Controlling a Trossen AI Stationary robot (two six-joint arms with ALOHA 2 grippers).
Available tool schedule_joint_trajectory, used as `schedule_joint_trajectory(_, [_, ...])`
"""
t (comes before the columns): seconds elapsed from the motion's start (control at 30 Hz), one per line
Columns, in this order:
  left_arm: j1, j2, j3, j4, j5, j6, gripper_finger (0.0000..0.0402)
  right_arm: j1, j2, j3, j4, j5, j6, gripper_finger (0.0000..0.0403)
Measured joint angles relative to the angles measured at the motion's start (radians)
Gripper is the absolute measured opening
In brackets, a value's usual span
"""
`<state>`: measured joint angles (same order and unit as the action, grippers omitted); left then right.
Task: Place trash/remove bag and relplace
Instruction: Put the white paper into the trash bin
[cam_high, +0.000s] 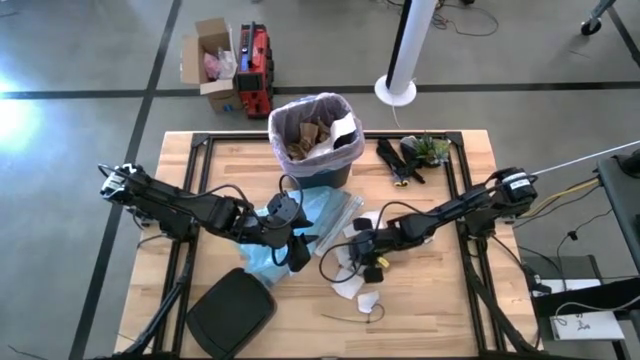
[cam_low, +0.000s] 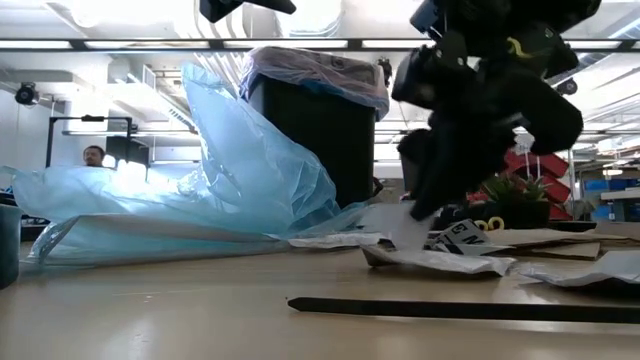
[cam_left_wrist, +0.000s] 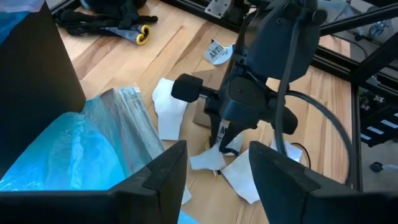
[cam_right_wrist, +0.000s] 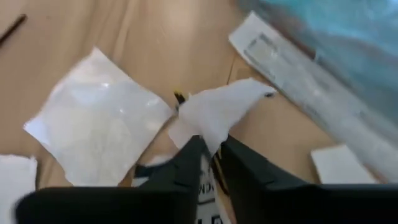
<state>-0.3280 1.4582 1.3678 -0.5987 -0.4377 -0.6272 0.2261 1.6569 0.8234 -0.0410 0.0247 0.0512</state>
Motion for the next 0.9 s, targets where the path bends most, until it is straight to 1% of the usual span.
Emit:
schedule_joint_trajectory(0.07, [0.001,0.000,0.000,0.001,0.000,0.000,0.0163,-0.001,0.000,0.014,-0.001,-0.001,-0.023,0.0011])
schedule_joint_trajectory(0.1, [0.001,0.000,0.000,0.000,0.000,0.000,0.0164,-0.002,0.000,0.021,-0.003,-0.002,-0.036,0.0006])
schedule_joint_trajectory(0.3, [0.001,-0.003,0.000,-0.001,0.000,0.001,0.0164,-0.004,-0.005,0.090,-0.024,-0.002,-0.078,0.0002])
schedule_joint_trajectory(0.47, [0.001,-0.047,-0.001,-0.035,0.001,0.008,0.0155,-0.004,-0.045,0.202,-0.134,0.007,-0.172,0.0001])
schedule_joint_trajectory(0.53, [0.001,-0.076,-0.001,-0.071,0.001,0.003,0.0151,-0.004,-0.070,0.260,-0.203,0.053,-0.237,0.0001])
schedule_joint_trajectory(0.63, [0.001,-0.127,-0.001,-0.139,0.000,-0.016,0.0145,-0.010,-0.114,0.350,-0.309,0.175,-0.348,0.0000])
schedule_joint_trajectory(0.7, [0.001,-0.158,-0.001,-0.168,-0.010,-0.023,0.0142,-0.026,-0.141,0.403,-0.317,0.259,-0.412,0.0000])
schedule_joint_trajectory(0.77, [0.001,-0.182,-0.001,-0.173,-0.042,-0.028,0.0139,-0.058,-0.165,0.455,-0.314,0.320,-0.454,0.0000])
schedule_joint_trajectory(0.9, [0.001,-0.198,-0.001,-0.152,-0.105,-0.014,0.0133,-0.165,-0.179,0.554,-0.273,0.371,-0.462,0.0000])
